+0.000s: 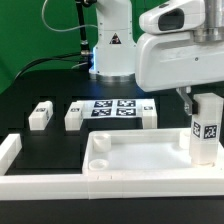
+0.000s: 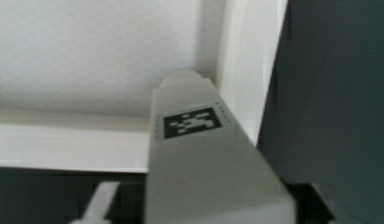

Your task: Assemble desk

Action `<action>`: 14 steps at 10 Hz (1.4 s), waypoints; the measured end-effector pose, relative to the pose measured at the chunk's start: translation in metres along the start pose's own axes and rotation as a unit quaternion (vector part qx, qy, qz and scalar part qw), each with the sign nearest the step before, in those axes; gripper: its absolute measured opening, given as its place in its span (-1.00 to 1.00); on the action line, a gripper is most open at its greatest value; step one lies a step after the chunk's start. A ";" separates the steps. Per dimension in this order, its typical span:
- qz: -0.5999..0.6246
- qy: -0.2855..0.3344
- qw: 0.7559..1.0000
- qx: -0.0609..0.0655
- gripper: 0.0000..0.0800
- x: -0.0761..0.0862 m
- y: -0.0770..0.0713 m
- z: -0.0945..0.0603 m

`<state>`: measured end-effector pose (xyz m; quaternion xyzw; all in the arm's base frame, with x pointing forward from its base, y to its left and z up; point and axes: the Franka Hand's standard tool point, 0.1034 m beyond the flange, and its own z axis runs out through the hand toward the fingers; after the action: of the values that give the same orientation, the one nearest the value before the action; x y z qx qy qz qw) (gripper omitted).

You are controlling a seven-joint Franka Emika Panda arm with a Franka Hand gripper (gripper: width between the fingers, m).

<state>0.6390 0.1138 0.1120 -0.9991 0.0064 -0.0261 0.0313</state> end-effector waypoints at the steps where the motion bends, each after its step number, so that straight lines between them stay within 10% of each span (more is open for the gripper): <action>1: 0.048 0.000 0.999 -0.001 -0.27 0.000 0.000 0.000; 4: 0.234 -0.002 0.972 0.000 -0.27 -0.002 0.000 0.001; 10: 0.598 -0.033 0.799 0.042 -0.27 0.000 -0.001 0.000; 12: 0.566 -0.031 0.822 0.042 -0.11 0.000 -0.001 0.001; 13: 0.496 -0.024 0.867 0.035 0.30 -0.002 -0.001 0.003; 14: 0.405 -0.015 0.914 0.032 0.30 -0.001 -0.001 0.002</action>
Offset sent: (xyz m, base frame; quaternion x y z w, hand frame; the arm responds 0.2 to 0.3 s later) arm -0.0055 0.0016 -0.0052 -0.0245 -0.0233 0.3200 0.9468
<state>0.6380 0.1145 0.1099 -0.9099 0.4088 0.0037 0.0711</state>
